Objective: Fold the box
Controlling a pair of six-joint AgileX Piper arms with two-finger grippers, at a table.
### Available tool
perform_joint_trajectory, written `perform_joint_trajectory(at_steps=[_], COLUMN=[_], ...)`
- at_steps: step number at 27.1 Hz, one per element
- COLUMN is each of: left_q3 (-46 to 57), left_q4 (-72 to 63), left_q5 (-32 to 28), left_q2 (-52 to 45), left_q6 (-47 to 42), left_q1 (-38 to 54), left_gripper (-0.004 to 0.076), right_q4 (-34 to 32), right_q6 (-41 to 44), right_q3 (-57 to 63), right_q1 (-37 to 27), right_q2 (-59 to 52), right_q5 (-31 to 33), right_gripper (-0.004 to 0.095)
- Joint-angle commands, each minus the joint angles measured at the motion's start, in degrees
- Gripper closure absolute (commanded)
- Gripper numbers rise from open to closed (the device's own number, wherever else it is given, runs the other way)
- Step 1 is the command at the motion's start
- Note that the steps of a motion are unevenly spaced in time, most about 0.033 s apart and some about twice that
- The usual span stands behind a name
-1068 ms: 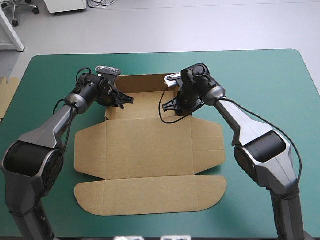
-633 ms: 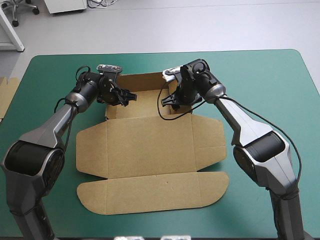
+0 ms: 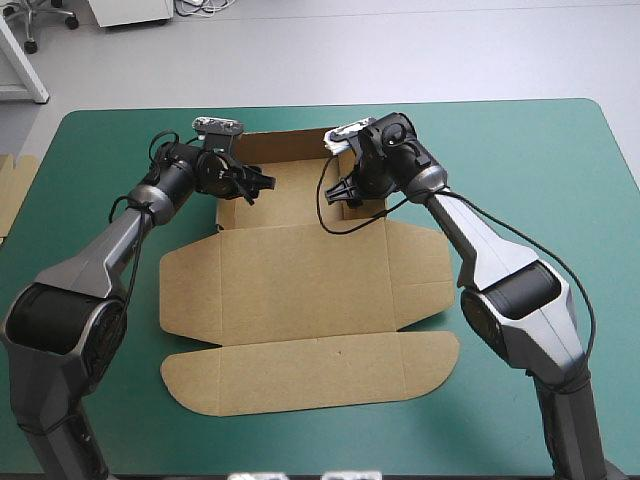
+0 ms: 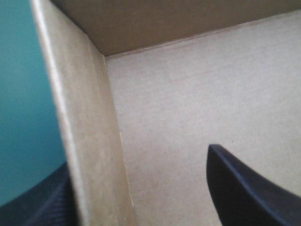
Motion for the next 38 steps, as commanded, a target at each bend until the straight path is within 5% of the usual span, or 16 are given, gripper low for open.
perform_joint_trajectory(at_steps=[1, 13, 38], left_q3=[-1.99, -1.99, -1.99], left_q4=[-0.02, 3.43, 12.12], left_q5=[-3.25, -10.06, -14.50], left_q2=[-3.85, -5.71, -8.31], left_q6=[-0.09, -0.10, -3.59], left_q1=[-0.35, -0.35, 2.34], left_gripper=[0.0237, 0.0237, 0.0237], right_q4=[-0.61, -5.23, -5.38], right_q6=[-0.63, -0.90, -0.50], right_q3=[-1.79, -9.04, -9.74], right_q1=[0.14, 0.14, -1.37], right_q2=[-3.74, -3.85, -4.90], right_q5=[-3.35, -5.06, -10.81], right_gripper=[0.0340, 0.0340, 0.0341])
